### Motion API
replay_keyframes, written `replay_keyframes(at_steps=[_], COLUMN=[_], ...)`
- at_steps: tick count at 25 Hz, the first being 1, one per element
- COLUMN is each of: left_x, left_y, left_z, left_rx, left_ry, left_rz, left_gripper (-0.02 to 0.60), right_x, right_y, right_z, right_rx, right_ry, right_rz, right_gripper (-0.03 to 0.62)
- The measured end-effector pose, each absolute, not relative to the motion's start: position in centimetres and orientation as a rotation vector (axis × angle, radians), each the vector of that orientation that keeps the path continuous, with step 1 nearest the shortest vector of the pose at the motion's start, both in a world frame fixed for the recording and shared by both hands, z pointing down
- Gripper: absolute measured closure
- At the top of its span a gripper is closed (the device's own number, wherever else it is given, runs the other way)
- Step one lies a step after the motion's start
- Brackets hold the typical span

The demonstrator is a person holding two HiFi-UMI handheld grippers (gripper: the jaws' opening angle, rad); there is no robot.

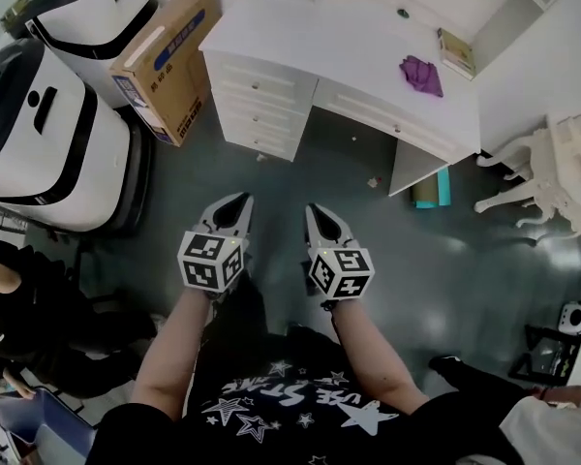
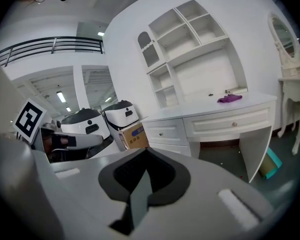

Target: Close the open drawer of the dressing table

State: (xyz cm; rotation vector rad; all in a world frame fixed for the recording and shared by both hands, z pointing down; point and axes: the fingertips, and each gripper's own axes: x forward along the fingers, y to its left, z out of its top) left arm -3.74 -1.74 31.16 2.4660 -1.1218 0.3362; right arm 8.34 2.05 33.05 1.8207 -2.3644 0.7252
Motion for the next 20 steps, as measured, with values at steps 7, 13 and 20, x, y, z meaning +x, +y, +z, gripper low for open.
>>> replay_keyframes(at_steps=[7, 13, 20], left_x=[-1.2, 1.2, 1.8], left_y=[7.0, 13.7, 19.8], left_z=[28.7, 26.9, 27.0], left_rx=[2.461, 2.479, 2.462], left_ry=[-1.19, -1.222, -1.236], left_rz=[0.227, 0.188, 0.171], left_gripper=[0.563, 0.563, 0.563], right_x=[10.5, 13.4, 13.9], right_y=[9.7, 16.1, 20.6], right_z=[29.6, 28.7, 29.0], right_rx=[1.772, 1.751, 1.715], right_ry=[-2.463, -2.483, -2.508], right_rz=[0.61, 0.595, 0.588], right_gripper=[0.592, 0.592, 0.592])
